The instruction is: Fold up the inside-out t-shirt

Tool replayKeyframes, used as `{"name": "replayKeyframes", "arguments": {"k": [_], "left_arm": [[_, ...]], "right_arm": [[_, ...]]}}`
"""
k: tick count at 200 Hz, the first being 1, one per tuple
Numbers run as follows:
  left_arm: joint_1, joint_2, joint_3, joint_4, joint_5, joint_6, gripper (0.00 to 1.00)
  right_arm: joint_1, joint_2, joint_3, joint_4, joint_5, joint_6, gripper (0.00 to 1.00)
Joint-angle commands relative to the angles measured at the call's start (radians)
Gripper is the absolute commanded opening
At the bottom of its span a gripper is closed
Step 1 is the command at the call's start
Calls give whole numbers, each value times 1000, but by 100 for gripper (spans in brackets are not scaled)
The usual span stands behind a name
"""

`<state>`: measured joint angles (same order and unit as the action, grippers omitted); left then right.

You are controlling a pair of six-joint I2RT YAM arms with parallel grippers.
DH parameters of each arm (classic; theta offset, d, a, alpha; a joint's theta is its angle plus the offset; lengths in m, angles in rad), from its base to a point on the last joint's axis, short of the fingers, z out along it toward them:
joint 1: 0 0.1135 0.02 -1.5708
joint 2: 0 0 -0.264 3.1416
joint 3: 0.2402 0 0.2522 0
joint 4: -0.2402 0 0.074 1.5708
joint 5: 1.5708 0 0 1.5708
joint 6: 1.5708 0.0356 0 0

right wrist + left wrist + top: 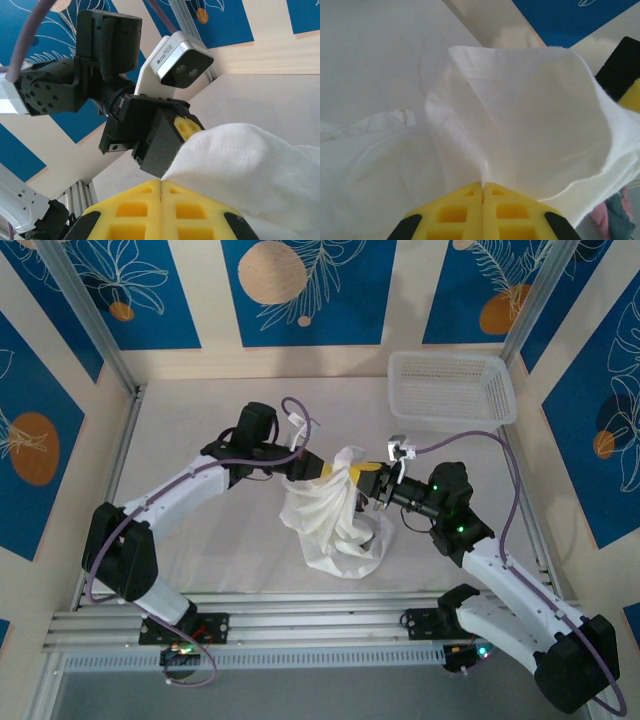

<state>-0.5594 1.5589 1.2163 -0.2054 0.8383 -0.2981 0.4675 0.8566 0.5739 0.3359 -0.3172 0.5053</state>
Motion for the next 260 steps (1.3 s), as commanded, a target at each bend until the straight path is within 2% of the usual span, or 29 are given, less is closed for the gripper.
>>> {"name": "replayKeyframes", "arguments": {"k": [1, 14, 25, 33, 52, 79, 98, 118, 138, 167, 190, 220, 260], "left_arm": [[20, -63, -11, 146, 53, -140, 0], [41, -93, -18, 298, 71, -300, 0], [48, -115, -17, 407, 59, -413, 0], [49, -127, -6, 450, 51, -464, 0], [48, -142, 19, 494, 43, -529, 0], [47, -155, 22, 439, 41, -494, 0], [46, -160, 0, 429, 48, -477, 0], [43, -171, -21, 431, 60, -461, 0], [34, -181, -17, 393, 74, -410, 0], [29, -198, -8, 346, 82, -360, 0], [29, -209, -1, 313, 79, -337, 0], [29, -221, 7, 279, 67, -318, 0], [29, -229, 14, 272, 67, -315, 0]], "right_arm": [[-14, -33, -47, 6, 51, 5, 0], [-25, -51, -108, 21, 96, -17, 0], [-31, -65, -201, 43, 189, -42, 0], [-32, -76, -263, 66, 241, -42, 0], [-30, -104, -345, 96, 262, -38, 0], [-18, -199, -302, 0, 274, -61, 26], [-18, -248, -241, -38, 275, -79, 33], [-14, -226, -166, -47, 212, -96, 41], [-15, -126, -69, -48, 133, -53, 51], [-76, 106, 81, -23, -129, 123, 58], [-92, 254, 158, 5, -273, 223, 67], [-99, 285, 118, 27, -234, 257, 74], [-116, 322, 74, 51, -269, 332, 74]]}}
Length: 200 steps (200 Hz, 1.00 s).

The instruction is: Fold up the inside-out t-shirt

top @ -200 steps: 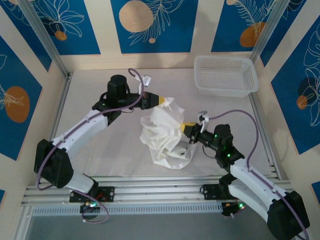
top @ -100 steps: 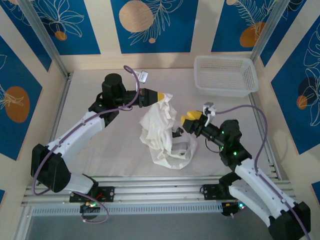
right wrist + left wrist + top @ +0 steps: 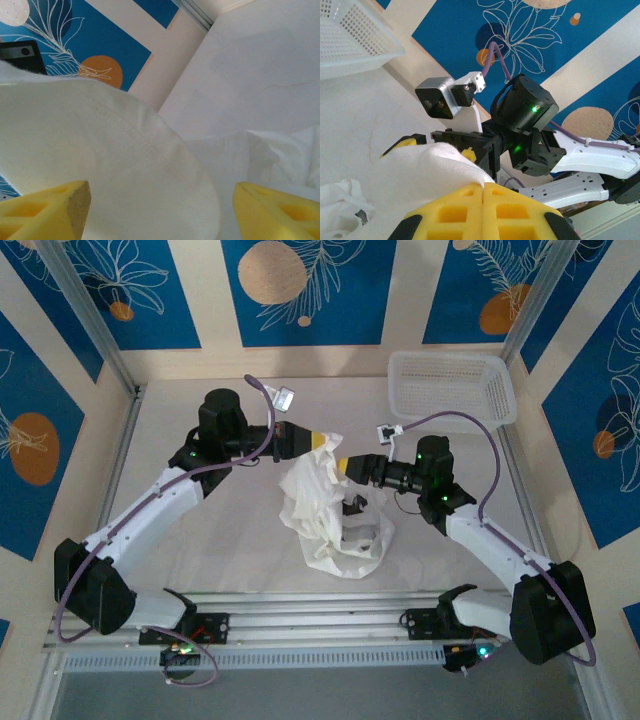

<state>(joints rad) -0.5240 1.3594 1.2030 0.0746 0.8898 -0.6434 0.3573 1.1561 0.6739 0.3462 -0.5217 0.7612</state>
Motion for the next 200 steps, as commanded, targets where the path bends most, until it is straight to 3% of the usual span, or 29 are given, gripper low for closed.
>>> {"name": "replayKeyframes", "arguments": {"k": [1, 23, 57, 83, 113, 142, 156, 182, 200], "left_arm": [[-7, -29, 28, -8, 16, 30, 0], [-7, -29, 31, -7, 15, 32, 0], [-7, -41, 30, -16, -5, 48, 0], [0, -58, 35, -114, -82, 113, 0], [53, -26, 85, -424, -314, 223, 0], [115, -3, 73, -423, -273, 212, 0], [119, -10, 78, -424, -264, 220, 11], [114, -21, 103, -462, -246, 292, 41], [68, -39, 113, -486, -218, 396, 49]], "right_arm": [[-6, 25, -27, 44, -68, 78, 73], [-1, 64, -29, 134, -110, 147, 58], [2, 73, -10, 135, -93, 170, 29], [-1, 16, -7, 123, -61, 182, 0], [17, -161, 7, 10, 75, 112, 0], [22, -229, 48, -55, 61, 68, 0], [25, -229, 60, -68, 49, 61, 0], [51, -221, 70, -61, 63, 42, 0], [71, -202, 86, -72, 65, 25, 0]]}}
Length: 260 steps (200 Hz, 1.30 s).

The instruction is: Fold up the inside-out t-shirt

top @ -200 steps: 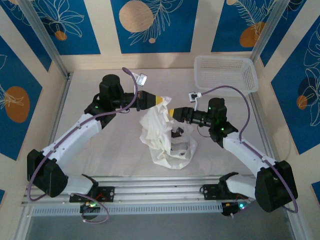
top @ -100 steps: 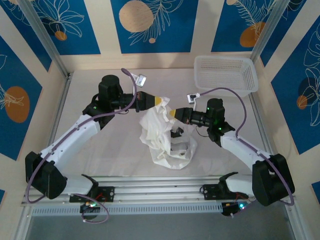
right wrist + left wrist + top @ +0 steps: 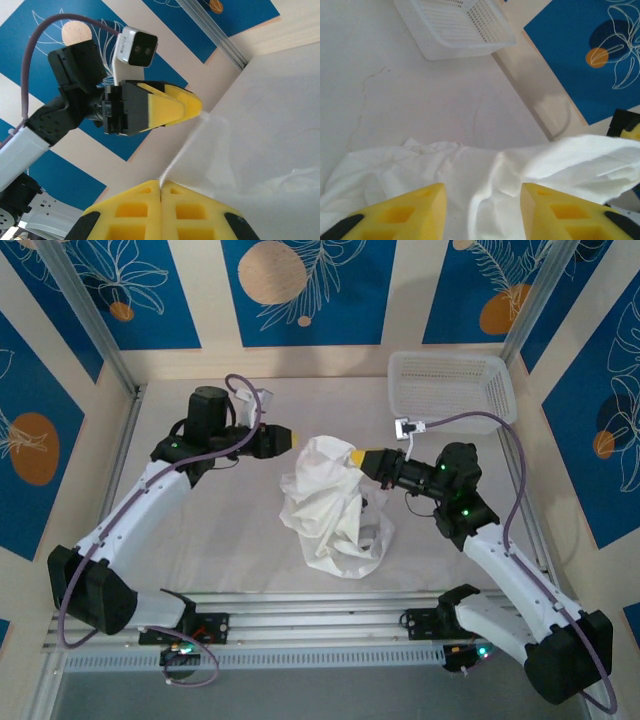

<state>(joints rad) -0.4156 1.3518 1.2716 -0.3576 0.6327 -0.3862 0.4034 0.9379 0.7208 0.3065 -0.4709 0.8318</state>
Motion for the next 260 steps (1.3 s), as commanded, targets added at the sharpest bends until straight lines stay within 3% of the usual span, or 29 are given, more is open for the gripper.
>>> {"name": "replayKeyframes", "arguments": {"k": [1, 16, 38, 94, 116, 142, 171, 201, 238, 260], "left_arm": [[-46, -32, 45, -56, 39, 145, 50], [-134, -40, 61, -112, -23, 278, 52], [-238, -21, 56, -155, -219, 408, 61], [-244, 114, 72, -62, -308, 224, 66], [-243, 153, 85, -80, -311, 203, 58], [-213, 141, 42, -80, -378, 151, 38], [-130, 89, -26, -10, -292, 74, 0], [-73, 28, -36, 27, -187, 45, 0], [-26, -62, -16, 124, 27, -11, 0], [-32, -63, 32, 79, 154, 37, 3]], "right_arm": [[26, 18, 41, -33, 14, -46, 0], [39, 36, 61, -52, 15, -61, 0], [60, 57, 88, -61, 12, -81, 0], [131, 83, 152, -122, 2, -160, 0], [137, 78, 148, -126, 9, -163, 0], [137, 64, 147, -147, 15, -186, 0], [137, 56, 138, -175, 29, -203, 0], [128, 38, 106, -221, 88, -222, 0], [68, -10, -14, -343, 349, -235, 0], [74, -36, -45, -360, 369, -266, 0]]}}
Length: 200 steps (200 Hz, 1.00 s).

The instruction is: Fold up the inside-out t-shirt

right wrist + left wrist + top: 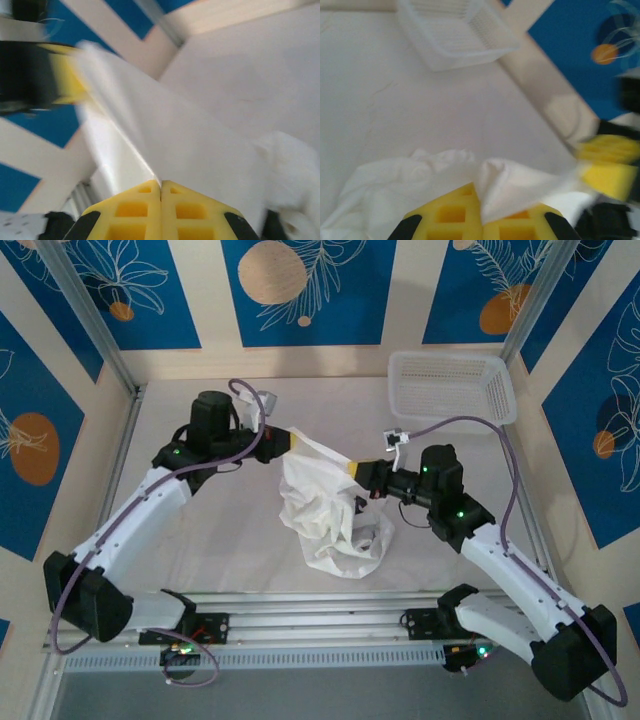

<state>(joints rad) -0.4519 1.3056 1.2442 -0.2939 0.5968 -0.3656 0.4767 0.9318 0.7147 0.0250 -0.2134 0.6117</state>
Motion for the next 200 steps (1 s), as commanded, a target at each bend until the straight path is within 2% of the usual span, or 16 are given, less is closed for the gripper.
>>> {"name": "replayKeyframes", "arguments": {"k": [1, 13, 24, 32, 50, 70, 108, 120, 135, 144, 172, 182, 200], "left_arm": [[4, -17, 61, 9, 192, 20, 3], [-4, -17, 75, -54, 195, 79, 3], [-9, -18, 74, -91, 193, 118, 1], [-15, -18, 72, -107, 197, 138, 0], [-32, -20, 65, -122, 201, 169, 0], [-57, -21, 67, -122, 211, 192, 0], [-82, -7, 96, -145, 165, 205, 0], [-86, -3, 101, -146, 168, 206, 0], [-94, -8, 97, -139, 174, 212, 0], [-98, -13, 97, -142, 170, 216, 0], [-100, -23, 100, -184, 128, 253, 0], [-100, -27, 101, -221, 36, 269, 0], [-97, -19, 93, -300, -274, 277, 5]], "right_arm": [[2, -31, -40, -78, 111, -47, 0], [18, -43, -47, -53, 106, -76, 2], [44, -50, -47, -18, 66, -133, 9], [65, -55, -45, 8, 35, -186, 19], [107, -63, -27, 34, 13, -314, 51], [130, -39, 21, 36, -11, -427, 64], [177, 96, 143, 32, -128, -498, 68], [196, 133, 155, 66, -110, -500, 68], [210, 166, 161, 98, -69, -501, 66], [214, 186, 169, 107, -48, -495, 60], [215, 222, 193, 95, -42, -460, 13], [217, 215, 192, 101, -47, -434, 0], [226, 181, 191, 83, -31, -381, 0]]}}
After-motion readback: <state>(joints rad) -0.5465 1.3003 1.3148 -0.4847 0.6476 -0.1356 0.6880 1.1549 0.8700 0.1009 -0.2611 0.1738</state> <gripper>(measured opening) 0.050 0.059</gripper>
